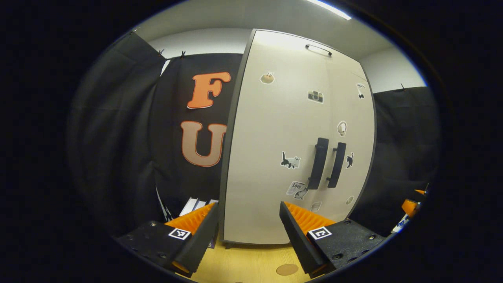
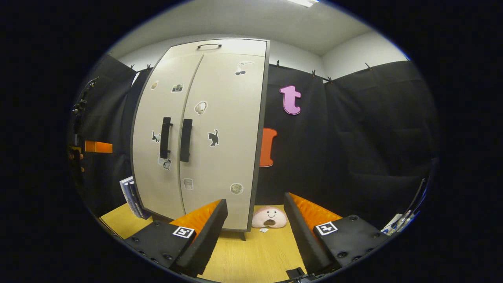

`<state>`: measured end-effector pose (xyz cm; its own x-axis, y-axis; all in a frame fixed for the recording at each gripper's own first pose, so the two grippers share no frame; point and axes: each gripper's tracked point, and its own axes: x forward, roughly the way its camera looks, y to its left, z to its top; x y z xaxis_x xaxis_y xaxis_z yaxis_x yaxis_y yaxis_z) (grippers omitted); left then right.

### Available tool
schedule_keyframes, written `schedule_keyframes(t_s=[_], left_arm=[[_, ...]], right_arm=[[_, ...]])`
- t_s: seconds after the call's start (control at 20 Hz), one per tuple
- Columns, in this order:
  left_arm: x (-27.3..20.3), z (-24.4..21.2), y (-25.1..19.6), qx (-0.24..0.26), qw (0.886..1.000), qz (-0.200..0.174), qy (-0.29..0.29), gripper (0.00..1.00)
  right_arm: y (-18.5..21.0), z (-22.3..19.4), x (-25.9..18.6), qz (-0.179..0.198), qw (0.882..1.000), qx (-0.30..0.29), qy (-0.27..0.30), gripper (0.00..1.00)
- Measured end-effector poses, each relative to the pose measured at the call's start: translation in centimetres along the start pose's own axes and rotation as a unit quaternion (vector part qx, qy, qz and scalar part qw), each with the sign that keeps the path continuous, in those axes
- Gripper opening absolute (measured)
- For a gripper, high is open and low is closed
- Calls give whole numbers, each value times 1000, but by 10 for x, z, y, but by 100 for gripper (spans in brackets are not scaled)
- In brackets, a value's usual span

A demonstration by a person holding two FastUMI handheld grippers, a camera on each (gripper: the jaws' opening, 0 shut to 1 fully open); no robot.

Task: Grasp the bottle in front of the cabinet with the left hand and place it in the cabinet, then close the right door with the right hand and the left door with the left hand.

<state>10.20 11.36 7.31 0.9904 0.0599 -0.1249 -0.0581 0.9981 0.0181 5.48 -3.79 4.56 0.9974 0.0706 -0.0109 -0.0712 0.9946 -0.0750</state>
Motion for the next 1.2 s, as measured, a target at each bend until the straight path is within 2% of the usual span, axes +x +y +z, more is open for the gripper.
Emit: schedule_keyframes(t_s=[0.05, 0.1, 0.3, 0.6, 0.65, 0.75, 0.8, 0.85, 0.95, 1.2], left_arm=[[-15, 8, 0, 2, 1000, 0, -4, 97], [-28, 17, 1, 4, 1000, 0, -9, 93], [-78, 53, 11, 17, 999, 15, -42, 94], [-120, 92, 23, 50, 993, 52, -96, 94], [-123, 92, 21, 48, 992, 53, -101, 92], [-125, 93, 18, 40, 993, 49, -103, 94], [-124, 90, 16, 36, 993, 47, -101, 92], [-123, 86, 16, 33, 994, 46, -97, 96], [-120, 82, 15, 28, 994, 43, -92, 92], [-114, 78, 15, 25, 994, 47, -92, 94]], right_arm=[[3, 5, -5, 4, 1000, -2, -4, 96], [6, 9, -8, 8, 1000, -3, -7, 96], [21, 24, -23, 30, 999, 7, -17, 96], [28, 39, -41, 41, 999, 5, -31, 96], [28, 40, -43, 42, 999, 5, -33, 96], [26, 42, -44, 41, 999, 5, -35, 96], [25, 43, -46, 40, 999, 5, -36, 96], [25, 44, -47, 39, 999, 6, -37, 96], [24, 44, -46, 38, 999, 7, -37, 96], [22, 42, -43, 37, 999, 2, -34, 96]])
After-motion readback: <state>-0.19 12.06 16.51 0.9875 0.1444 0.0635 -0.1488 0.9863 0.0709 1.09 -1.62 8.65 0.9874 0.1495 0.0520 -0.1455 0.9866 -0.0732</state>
